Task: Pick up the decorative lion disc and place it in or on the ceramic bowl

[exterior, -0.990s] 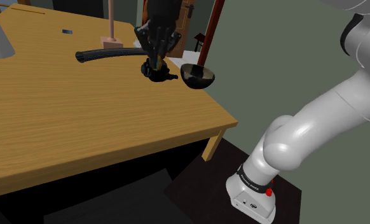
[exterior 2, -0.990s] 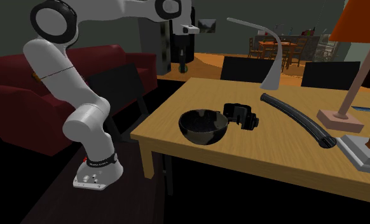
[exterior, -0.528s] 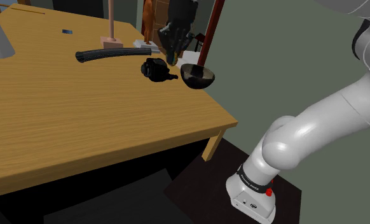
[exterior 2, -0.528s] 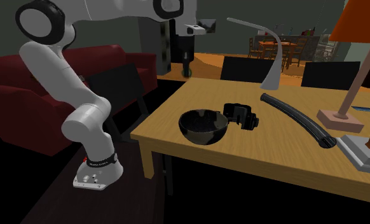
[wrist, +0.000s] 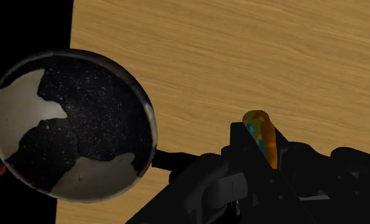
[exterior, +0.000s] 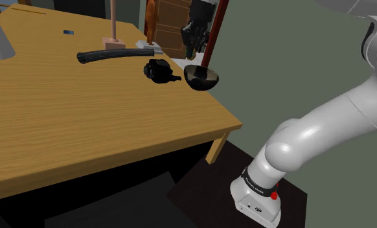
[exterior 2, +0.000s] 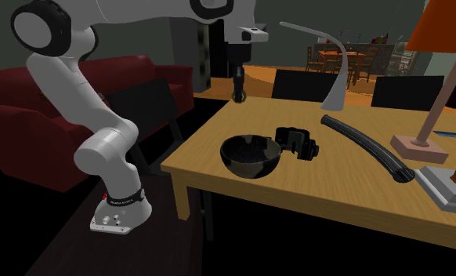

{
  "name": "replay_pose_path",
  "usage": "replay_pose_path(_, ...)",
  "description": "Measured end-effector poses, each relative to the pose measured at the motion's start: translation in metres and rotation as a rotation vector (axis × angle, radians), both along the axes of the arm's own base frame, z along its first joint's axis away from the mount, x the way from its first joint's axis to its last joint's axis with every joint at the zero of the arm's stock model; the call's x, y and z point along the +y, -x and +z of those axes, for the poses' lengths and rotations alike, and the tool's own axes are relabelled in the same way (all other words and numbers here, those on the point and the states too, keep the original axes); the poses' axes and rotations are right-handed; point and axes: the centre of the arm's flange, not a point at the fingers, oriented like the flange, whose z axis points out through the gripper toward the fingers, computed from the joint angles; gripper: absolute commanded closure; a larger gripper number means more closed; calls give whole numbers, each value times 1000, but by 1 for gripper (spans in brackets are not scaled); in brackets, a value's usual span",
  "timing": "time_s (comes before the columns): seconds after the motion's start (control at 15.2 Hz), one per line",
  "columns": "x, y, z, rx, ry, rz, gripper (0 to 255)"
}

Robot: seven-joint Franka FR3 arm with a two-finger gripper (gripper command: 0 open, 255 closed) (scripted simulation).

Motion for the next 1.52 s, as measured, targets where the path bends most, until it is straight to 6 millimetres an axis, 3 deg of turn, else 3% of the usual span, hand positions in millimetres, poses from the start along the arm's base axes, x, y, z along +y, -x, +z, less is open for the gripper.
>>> replay_pose_path(0.79,-153,-26,-7,0,0,1,255)
replay_pose_path(1.52,-159,-27,-62,0,0,2,255)
